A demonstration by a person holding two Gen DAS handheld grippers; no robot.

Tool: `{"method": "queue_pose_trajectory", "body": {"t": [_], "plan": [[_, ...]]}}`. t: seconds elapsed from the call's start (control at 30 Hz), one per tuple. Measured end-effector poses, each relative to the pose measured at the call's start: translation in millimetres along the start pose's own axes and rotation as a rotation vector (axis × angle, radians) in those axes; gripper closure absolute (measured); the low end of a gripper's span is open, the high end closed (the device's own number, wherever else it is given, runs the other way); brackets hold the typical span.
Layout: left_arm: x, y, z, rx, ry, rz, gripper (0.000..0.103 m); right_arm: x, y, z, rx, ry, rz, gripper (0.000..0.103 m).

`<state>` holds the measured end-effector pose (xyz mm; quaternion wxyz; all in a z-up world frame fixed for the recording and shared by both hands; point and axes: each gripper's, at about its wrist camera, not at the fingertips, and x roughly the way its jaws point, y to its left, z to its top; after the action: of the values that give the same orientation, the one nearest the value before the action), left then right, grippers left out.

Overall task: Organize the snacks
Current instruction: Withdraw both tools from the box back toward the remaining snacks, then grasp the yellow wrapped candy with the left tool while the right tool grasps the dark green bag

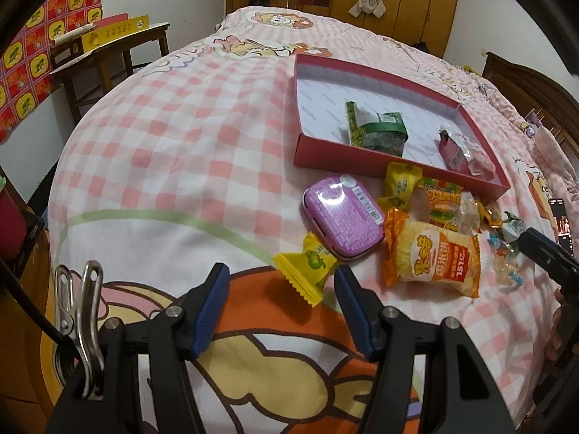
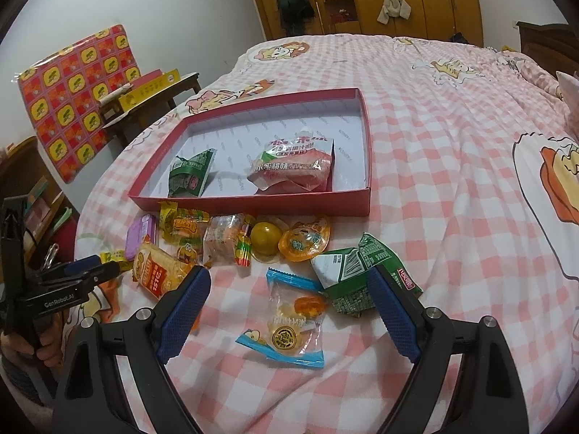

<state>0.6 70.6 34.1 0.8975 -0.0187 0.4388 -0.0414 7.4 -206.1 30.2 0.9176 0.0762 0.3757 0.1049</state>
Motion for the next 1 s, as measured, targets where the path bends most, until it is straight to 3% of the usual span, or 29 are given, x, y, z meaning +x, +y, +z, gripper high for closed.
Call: {"method": "queue_pose_trajectory", "body": {"t": [0.13,0.47,0.9,1.0], "plan": [[0.9,-4.9,1.2,0.010,-0.013,-0.017,0.042,0.3,-0.9,-0.8,0.004,0.004,0.001,0.013],[9.1,-15.8,-1.3,0.058,-0.028,-0.018,0.076,-2.8,-2.4,-4.7,-0.001,0.027,0.005,0.013],[13.1,-13.4,-2.1,0.048,-0.031,-0.022,0.077,-3.9,-26.1,-5.1,0.059,0.020,-0.033,0.013],[13.3,-14.3,-3.3,0.052,-0.033,-0.018,0.076,1.9,-28.5,-4.6,0.072,0.028,-0.031,0.019]]}}
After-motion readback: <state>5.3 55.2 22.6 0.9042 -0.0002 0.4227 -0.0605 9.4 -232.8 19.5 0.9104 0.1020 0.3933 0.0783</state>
